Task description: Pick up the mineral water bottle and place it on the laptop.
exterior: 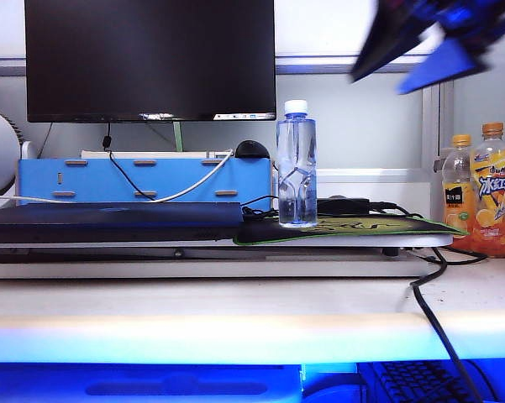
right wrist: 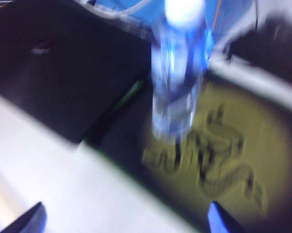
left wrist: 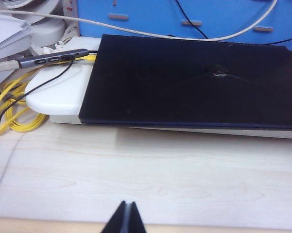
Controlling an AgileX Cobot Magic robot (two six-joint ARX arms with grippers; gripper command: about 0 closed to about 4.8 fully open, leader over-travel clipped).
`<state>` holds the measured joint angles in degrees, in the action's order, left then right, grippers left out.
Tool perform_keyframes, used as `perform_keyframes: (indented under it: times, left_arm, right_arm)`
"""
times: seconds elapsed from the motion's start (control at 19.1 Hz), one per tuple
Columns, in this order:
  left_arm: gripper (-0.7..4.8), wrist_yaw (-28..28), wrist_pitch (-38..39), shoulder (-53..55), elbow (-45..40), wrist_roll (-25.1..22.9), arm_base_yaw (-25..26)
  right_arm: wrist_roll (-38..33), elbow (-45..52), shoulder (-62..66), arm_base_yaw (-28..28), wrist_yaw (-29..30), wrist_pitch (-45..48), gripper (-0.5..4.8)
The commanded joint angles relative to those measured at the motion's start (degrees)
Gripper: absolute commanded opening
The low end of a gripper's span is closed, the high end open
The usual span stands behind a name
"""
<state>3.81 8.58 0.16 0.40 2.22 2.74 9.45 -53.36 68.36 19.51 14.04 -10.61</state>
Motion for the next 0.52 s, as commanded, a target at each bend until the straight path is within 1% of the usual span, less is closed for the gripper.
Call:
perform_keyframes:
  times: [0.05,0.1,0.16,0.26,0.37,0.52]
  left_arm:
    - [-0.02,0.07,-0.04,-0.11,0.00,-0.07,0.02]
    - [-0.02,0.07,-0.04,-0.11,0.00,-0.07,0.02]
    - [-0.02,0.04,-0.02,-0.11,0.00,-0.09,0.02]
    - [-0.02,0.07,-0.02,-0.11,0.00,-0.07,0.02]
    - [-0.02,0.07,-0.02,-0.11,0.00,-0.07,0.02]
    - [-0.02,0.07,-0.04,-0.11,0.00,-0.07,0.02]
  right_arm:
    - [0.57,-0.26,5.77,2.84,-8.52,11.41,4.79]
    - [0.55,-0.28,8.57,2.99,-11.19,14.86,4.79]
    - [0.55,-0.35,10.45,2.99,-11.87,17.07,4.79]
    - [0.72,-0.42,14.01,2.99,-11.50,21.44,4.79]
    - [1.07,-2.10,19.32,3.06,-9.88,25.73,4.79]
    - [1.11,-8.31,25.24,3.06,-8.98,26.23,4.79]
